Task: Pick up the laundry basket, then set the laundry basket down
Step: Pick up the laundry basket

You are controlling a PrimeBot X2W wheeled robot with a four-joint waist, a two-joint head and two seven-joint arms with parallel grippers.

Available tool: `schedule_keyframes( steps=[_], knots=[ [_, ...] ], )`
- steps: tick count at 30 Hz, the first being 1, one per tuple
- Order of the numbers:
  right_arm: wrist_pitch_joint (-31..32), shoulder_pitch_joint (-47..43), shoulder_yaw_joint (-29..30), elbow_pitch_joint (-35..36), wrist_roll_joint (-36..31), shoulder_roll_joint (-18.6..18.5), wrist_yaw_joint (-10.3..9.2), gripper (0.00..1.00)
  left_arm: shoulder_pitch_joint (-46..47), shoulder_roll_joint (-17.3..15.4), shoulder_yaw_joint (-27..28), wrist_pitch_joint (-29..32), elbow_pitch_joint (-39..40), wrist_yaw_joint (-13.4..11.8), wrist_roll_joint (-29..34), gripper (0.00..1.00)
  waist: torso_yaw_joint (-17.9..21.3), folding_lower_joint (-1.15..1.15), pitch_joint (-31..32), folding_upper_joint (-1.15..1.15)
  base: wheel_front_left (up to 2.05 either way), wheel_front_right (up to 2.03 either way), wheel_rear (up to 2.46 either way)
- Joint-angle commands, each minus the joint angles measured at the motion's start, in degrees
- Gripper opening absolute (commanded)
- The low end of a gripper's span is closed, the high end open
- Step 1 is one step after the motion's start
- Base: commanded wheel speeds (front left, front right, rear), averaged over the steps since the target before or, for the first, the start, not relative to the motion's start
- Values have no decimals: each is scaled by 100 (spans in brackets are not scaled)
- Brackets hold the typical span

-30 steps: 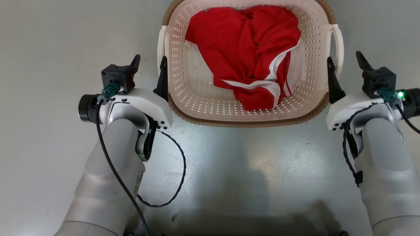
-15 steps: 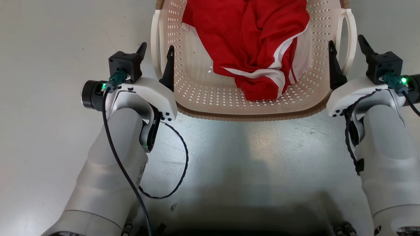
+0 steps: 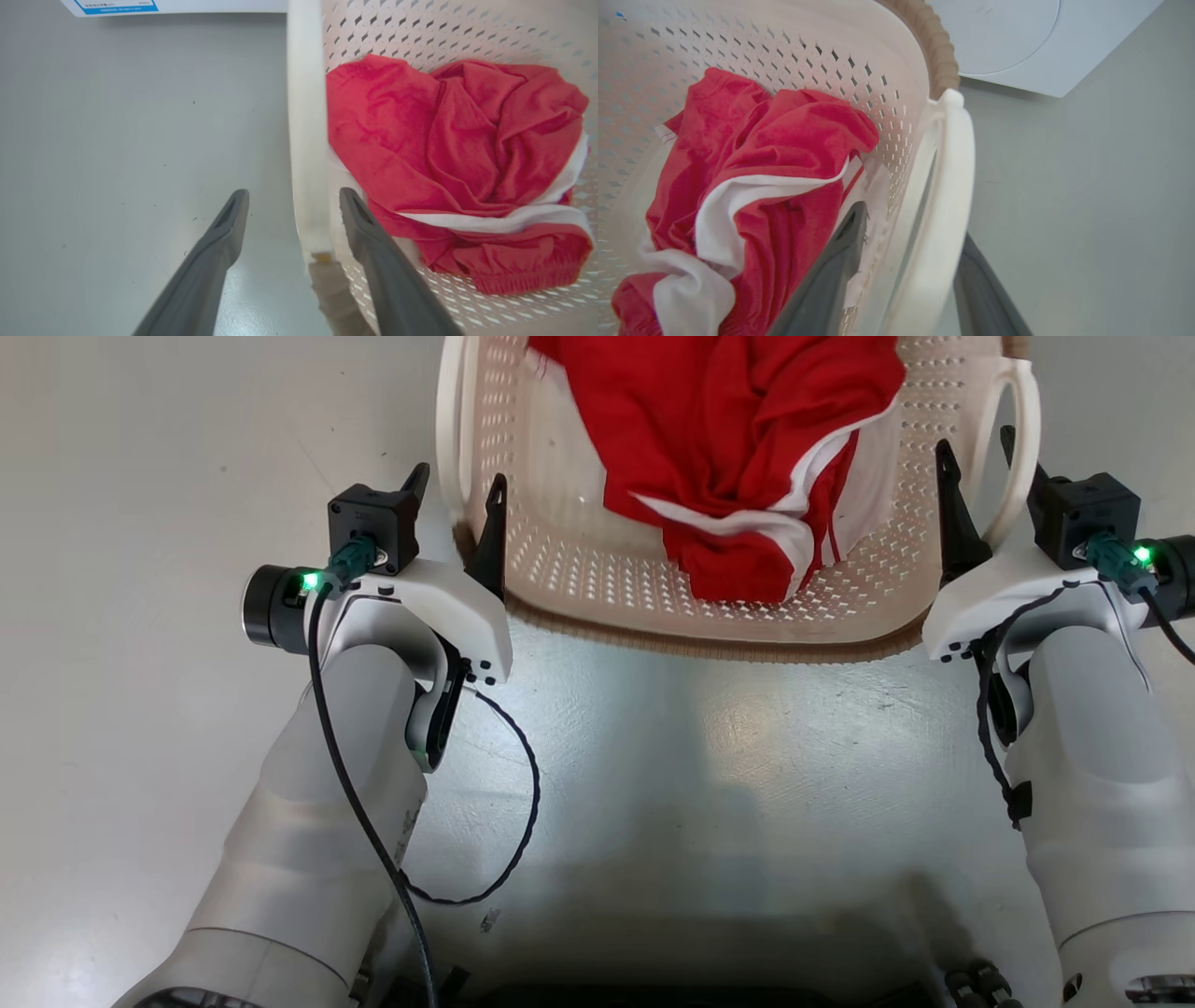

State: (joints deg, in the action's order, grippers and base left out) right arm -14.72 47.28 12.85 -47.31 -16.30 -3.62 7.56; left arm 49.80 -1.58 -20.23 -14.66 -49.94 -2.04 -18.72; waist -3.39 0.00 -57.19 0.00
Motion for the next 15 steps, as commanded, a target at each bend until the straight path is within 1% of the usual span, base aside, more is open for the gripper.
schedule_keyframes(
  steps=[1,3,8,10,11,12,13,14,15],
  knots=[
    [-28,-233,-101,-12,63,74,-8,71,-77,-130,97,-34,39,-44,-42,100,0,0,2,0,0,0,0],
    [-28,-245,-99,-13,69,74,-8,72,-73,-130,100,-34,18,-40,-31,100,0,0,6,0,0,0,0],
    [-28,-278,-127,-10,81,74,-8,85,-60,-130,139,-34,-42,-43,19,100,-1,0,48,0,0,0,0],
    [-28,-276,-146,-5,100,74,-8,79,-47,-130,162,-34,-50,-40,42,100,4,0,56,0,0,0,0],
    [-28,-275,-156,-5,110,74,-8,68,-40,-130,173,-34,-55,-38,54,100,7,0,59,0,0,0,0],
    [-28,-275,-165,-6,119,74,-8,58,-35,-130,181,-34,-61,-33,64,93,10,0,61,0,0,0,0],
    [-28,-275,-175,-5,129,74,-8,49,-29,-130,186,-34,-68,-26,77,83,14,0,64,0,0,0,0],
    [-28,-275,-186,-4,141,74,-8,45,-23,-130,189,-34,-73,-14,88,67,17,0,65,0,0,0,0],
    [-28,-274,-196,-4,154,74,-8,34,-17,-130,189,-34,-80,6,96,48,22,0,65,0,0,0,0]
  ],
)
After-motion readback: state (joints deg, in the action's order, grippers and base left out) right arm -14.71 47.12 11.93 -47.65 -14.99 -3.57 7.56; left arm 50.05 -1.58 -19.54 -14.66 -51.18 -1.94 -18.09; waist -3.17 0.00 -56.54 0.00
